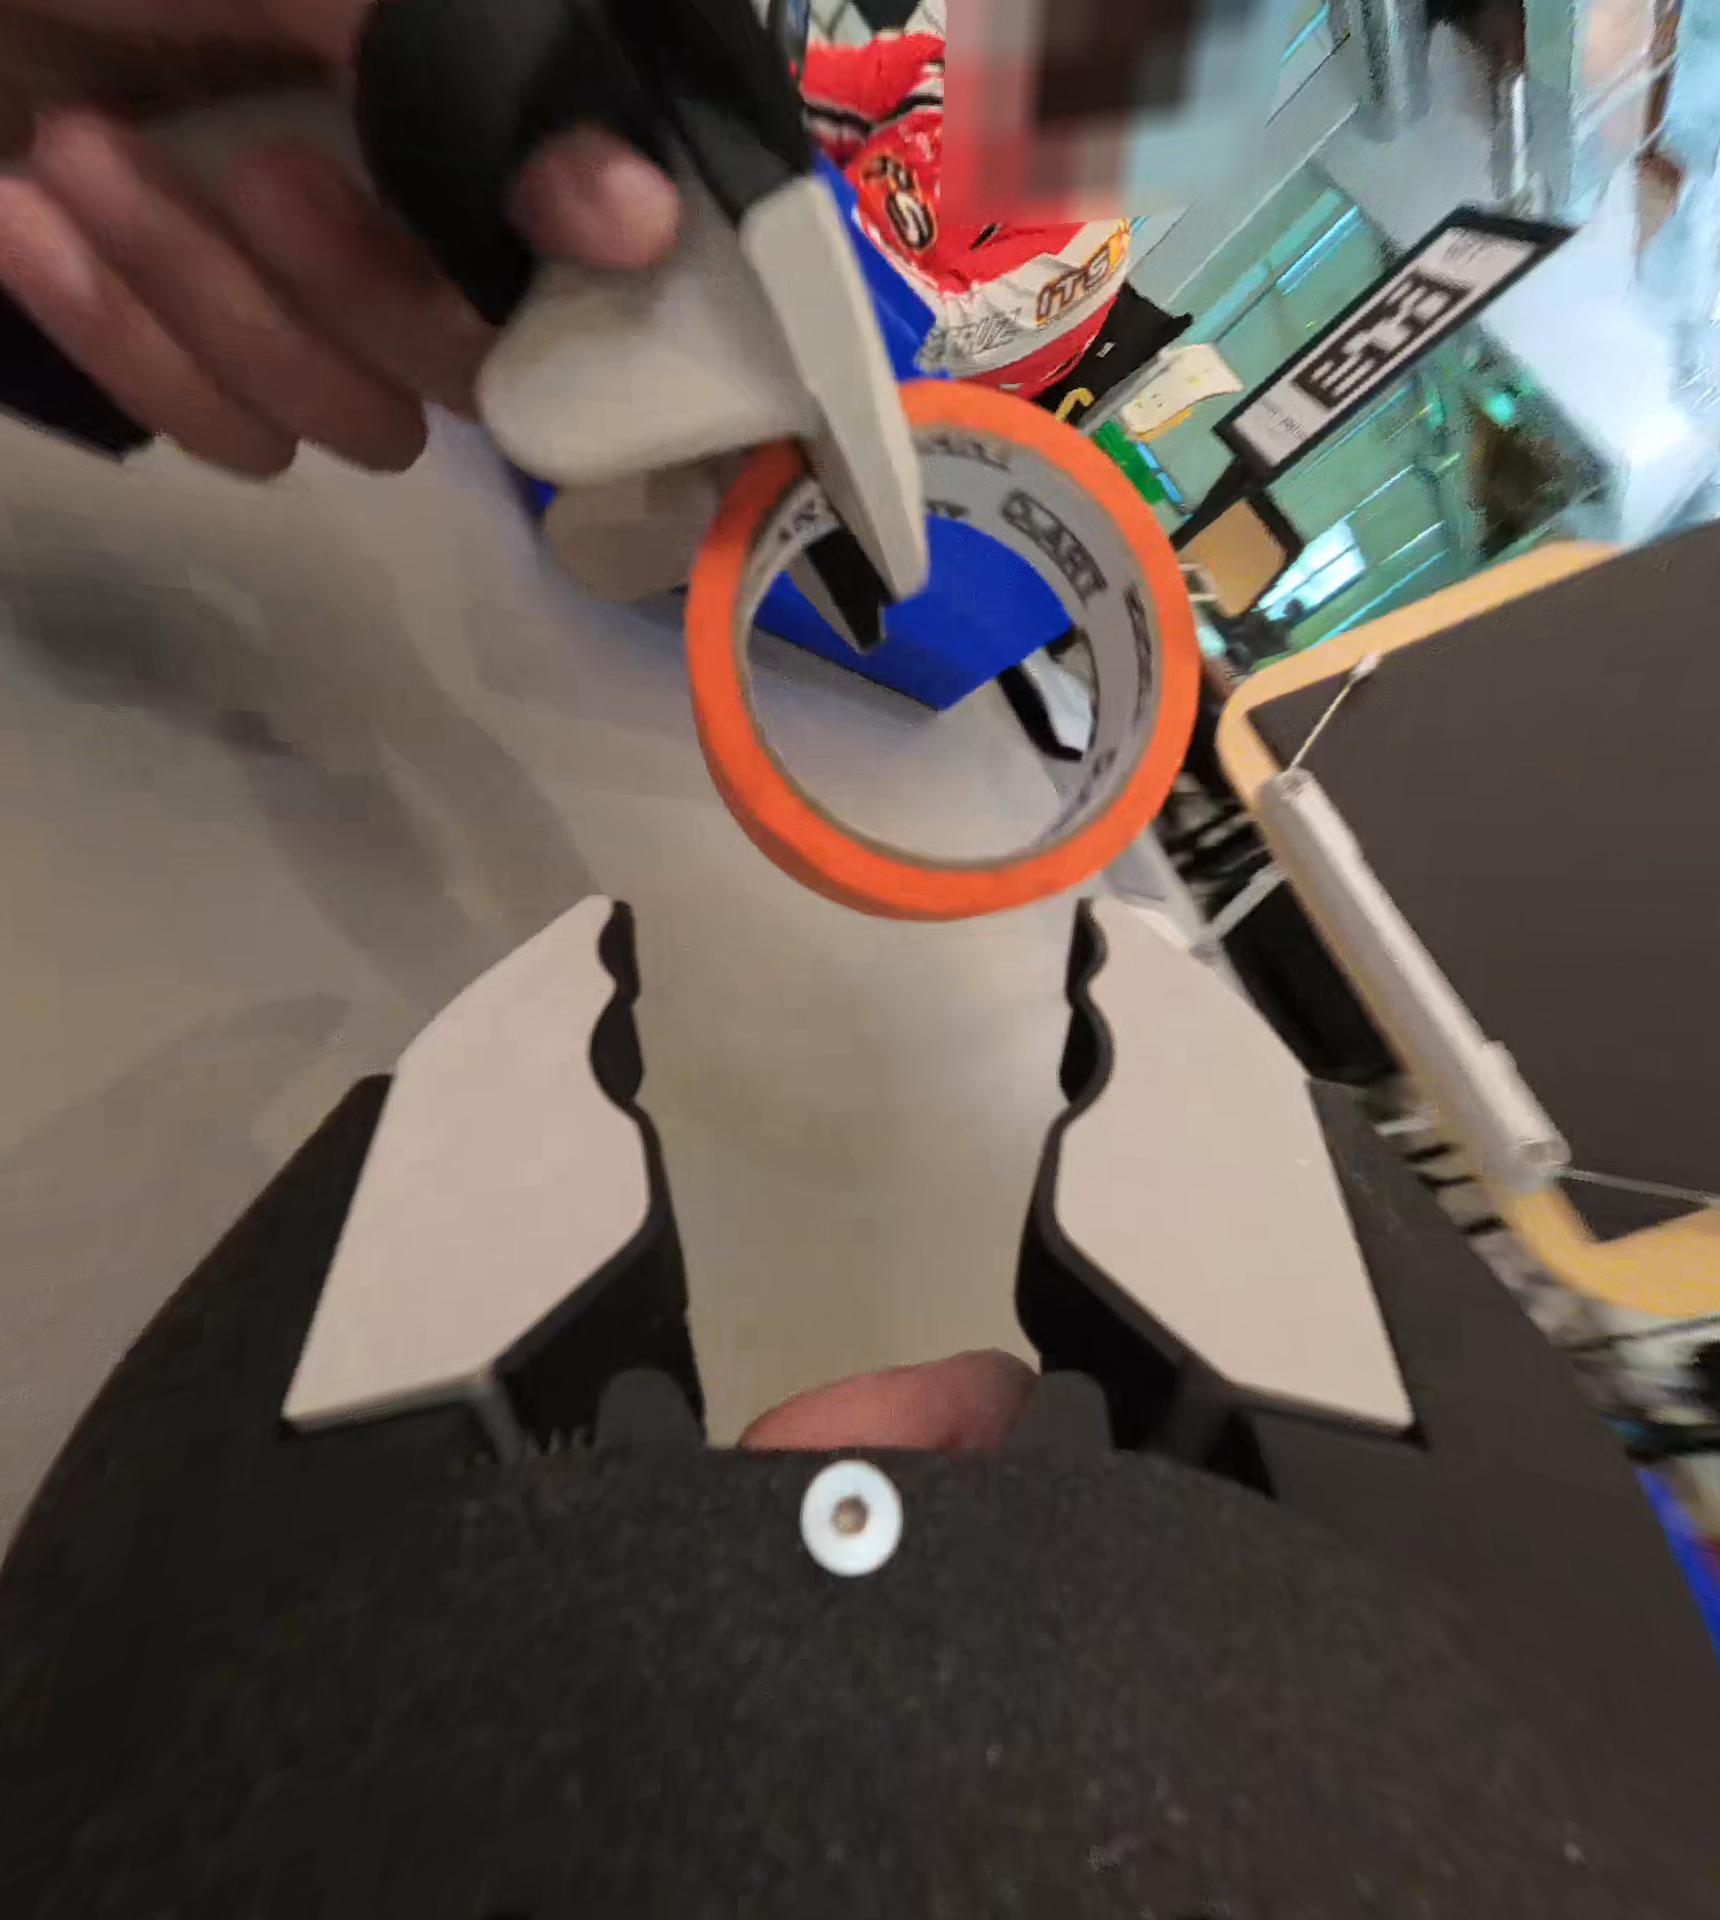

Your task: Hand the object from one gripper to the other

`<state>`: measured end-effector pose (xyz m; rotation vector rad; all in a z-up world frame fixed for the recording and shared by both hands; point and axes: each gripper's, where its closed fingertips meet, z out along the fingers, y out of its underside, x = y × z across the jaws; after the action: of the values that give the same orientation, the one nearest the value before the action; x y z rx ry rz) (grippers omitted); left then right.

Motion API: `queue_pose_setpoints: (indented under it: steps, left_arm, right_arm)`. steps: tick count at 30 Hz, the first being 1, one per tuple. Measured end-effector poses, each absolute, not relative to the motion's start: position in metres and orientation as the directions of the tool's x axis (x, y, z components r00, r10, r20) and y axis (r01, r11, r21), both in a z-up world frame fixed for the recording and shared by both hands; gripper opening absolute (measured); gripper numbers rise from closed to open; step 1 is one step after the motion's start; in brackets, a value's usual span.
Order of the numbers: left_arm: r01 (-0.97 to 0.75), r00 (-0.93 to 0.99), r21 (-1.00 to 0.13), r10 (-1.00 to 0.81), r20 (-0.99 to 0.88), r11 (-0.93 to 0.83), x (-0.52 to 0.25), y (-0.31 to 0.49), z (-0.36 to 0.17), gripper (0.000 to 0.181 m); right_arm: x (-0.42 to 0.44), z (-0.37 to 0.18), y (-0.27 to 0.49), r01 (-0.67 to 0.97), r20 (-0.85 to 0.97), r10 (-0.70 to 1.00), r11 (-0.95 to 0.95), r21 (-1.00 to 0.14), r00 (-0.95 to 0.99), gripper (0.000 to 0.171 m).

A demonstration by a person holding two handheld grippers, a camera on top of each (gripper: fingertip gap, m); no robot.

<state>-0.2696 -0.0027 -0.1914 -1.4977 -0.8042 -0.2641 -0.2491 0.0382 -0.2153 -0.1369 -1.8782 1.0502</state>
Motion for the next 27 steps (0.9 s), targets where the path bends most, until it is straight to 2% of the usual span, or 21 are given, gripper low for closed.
queue_pose_setpoints:
  steps: [3, 4, 11, 16, 18, 22, 23, 25, 27]
  left_arm:
    - [0.74, 0.643, -0.661, 0.155, 0.75, 0.124, -0.262, 0.0, -0.19, 0.027]
    - [0.762, 0.622, -0.635, 0.128, 0.773, 0.129, -0.261, 0.001, -0.191, 0.026]
    - [0.889, 0.458, -0.456, -0.075, 0.886, 0.047, -0.238, 0.019, -0.195, 0.026]
    - [0.94, 0.335, -0.341, -0.18, 0.925, -0.003, -0.219, 0.034, -0.194, 0.026]
    - [0.933, 0.352, -0.36, -0.185, 0.917, -0.009, -0.217, 0.034, -0.191, 0.026]
    - [0.869, 0.488, -0.494, -0.109, 0.866, -0.034, -0.219, 0.034, -0.194, 0.031]
    - [0.838, 0.542, -0.545, -0.053, 0.838, -0.041, -0.224, 0.032, -0.199, 0.038]
    - [0.774, 0.632, -0.632, 0.095, 0.769, -0.039, -0.24, 0.024, -0.209, 0.064]
    - [0.688, 0.714, -0.724, 0.222, 0.664, -0.045, -0.255, 0.014, -0.211, 0.073]
  right_arm:
    - [-0.248, -0.213, 0.039, -0.301, 0.518, 0.527, 0.444, -0.844, -0.674, 0.105]
    - [-0.247, -0.215, 0.038, -0.286, 0.486, 0.522, 0.418, -0.862, -0.701, 0.108]
    - [-0.243, -0.198, 0.033, -0.308, 0.446, 0.558, 0.328, -0.893, -0.7, 0.113]
    - [-0.238, -0.198, 0.03, -0.373, 0.508, 0.527, 0.346, -0.861, -0.681, 0.114]
    - [-0.237, -0.195, 0.03, -0.365, 0.508, 0.509, 0.359, -0.859, -0.695, 0.114]
    - [-0.239, -0.195, 0.03, -0.333, 0.489, 0.502, 0.372, -0.867, -0.713, 0.113]
    - [-0.242, -0.198, 0.032, -0.304, 0.473, 0.51, 0.382, -0.873, -0.719, 0.112]
    - [-0.251, -0.2, 0.04, -0.286, 0.497, 0.543, 0.429, -0.857, -0.676, 0.112]
    - [-0.259, -0.2, 0.048, -0.303, 0.581, 0.549, 0.516, -0.801, -0.601, 0.112]
